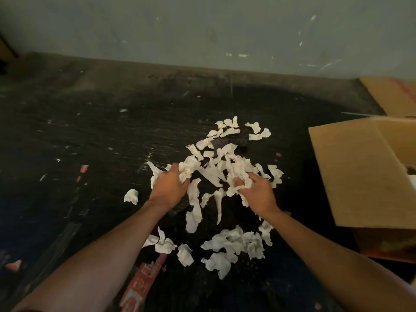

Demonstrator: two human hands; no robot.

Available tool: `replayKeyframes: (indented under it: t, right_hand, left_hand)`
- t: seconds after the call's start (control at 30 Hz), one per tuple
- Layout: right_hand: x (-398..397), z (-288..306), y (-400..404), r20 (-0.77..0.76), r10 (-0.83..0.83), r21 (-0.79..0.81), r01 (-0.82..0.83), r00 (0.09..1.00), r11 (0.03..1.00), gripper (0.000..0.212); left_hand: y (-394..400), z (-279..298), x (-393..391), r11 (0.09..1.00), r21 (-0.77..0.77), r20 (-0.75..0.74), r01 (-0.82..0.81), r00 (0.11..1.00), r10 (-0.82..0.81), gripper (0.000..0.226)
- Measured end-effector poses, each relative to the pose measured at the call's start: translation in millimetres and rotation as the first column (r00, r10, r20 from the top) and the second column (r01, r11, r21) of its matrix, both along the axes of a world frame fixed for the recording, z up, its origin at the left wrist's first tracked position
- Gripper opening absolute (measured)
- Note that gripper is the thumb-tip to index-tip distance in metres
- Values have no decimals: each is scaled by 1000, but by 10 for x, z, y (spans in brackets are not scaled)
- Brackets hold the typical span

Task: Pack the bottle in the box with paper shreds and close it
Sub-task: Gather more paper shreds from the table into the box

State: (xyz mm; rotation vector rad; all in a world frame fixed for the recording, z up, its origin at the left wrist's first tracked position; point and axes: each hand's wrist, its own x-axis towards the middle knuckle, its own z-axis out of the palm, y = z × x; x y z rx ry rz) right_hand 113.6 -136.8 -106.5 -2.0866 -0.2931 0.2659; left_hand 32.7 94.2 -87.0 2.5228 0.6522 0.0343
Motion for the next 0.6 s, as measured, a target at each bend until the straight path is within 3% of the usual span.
replayKeyframes:
  t: [0.2, 0.33, 0.37, 0.5, 0.6]
  right_hand:
    - [-23, 739, -156, 79, -7, 13, 6, 997, 1000, 46]
    - [-99, 1103, -365, 150, 19, 61, -29, 989, 998, 17]
    - [-137, 1193, -424, 166, 11, 82, -25, 986, 996, 26]
    - [-286, 1533, -770, 230, 12, 118, -40, 973, 992, 7]
    - [-421, 1775, -1084, 287, 17, 114, -52, 958, 992, 14]
  left_hand:
    - [-127, 554, -129, 999, -23, 105, -35, 994, 37, 47]
    - [-303, 878, -243, 999, 22, 185, -44, 982, 39, 48]
    - [-362, 956, -288, 998, 38, 209, -47, 977, 38, 46]
    - [-638, 1272, -515, 997, 67, 310, -33, 951, 10, 44]
    - [-931, 1485, -715, 993, 111, 369, -38, 929, -6, 39]
